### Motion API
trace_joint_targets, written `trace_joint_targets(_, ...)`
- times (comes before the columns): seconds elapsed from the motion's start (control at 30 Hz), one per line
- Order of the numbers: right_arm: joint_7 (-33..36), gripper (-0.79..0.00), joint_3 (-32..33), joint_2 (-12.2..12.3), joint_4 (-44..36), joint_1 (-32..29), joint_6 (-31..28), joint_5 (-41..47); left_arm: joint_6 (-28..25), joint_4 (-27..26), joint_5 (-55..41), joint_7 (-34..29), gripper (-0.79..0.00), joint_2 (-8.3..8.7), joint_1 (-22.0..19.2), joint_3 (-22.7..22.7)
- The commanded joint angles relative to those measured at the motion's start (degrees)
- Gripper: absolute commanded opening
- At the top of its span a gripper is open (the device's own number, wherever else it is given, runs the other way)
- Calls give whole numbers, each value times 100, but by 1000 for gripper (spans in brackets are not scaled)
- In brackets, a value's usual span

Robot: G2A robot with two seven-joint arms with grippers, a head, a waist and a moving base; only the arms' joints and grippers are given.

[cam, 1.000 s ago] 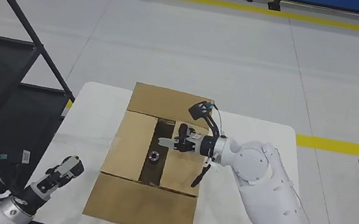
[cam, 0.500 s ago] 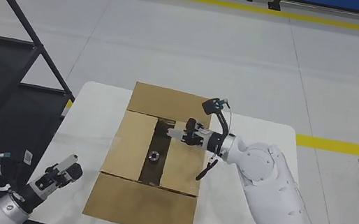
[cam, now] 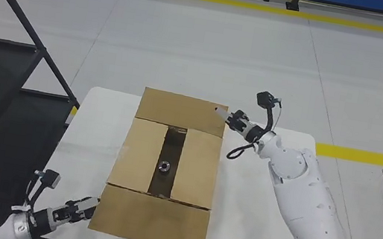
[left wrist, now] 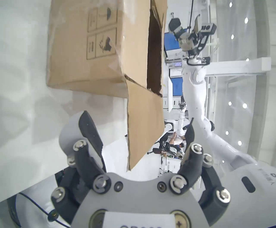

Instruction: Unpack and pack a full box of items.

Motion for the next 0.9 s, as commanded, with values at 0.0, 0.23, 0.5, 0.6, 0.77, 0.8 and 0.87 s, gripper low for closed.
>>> trace_joint_targets(0.0, -31, 0, -43, -25, 422, 176, -25, 45, -49, -44, 145, -171, 0, 23, 19, 80)
trace_joint_targets(0.23, 297, 0, -294, -193, 1564, 706, -314, 411, -121, -114, 256, -360, 0, 76, 47, 326)
trace_joint_targets(0.5, 1045, 0, -360, -361, 2287, 1042, -1282, 1189, -169, -313, -9, -381, 0, 128, 84, 413)
trace_joint_targets(0.6, 1323, 0, -296, -368, 2414, 1100, -1757, 1509, -227, -413, -91, -244, 0, 140, 128, 405)
trace_joint_targets(0.77, 1621, 0, -193, -324, 2519, 1188, -2232, 1826, -228, -578, -258, 3, 0, 155, 124, 425)
trace_joint_targets(0.8, 1637, 0, -177, -309, 2529, 1200, -2282, 1850, -215, -621, -296, 64, 0, 157, 115, 431)
trace_joint_targets(0.87, 1695, 0, -153, -284, 2509, 1206, -2398, 1903, -167, -710, -402, 274, 0, 156, 97, 430)
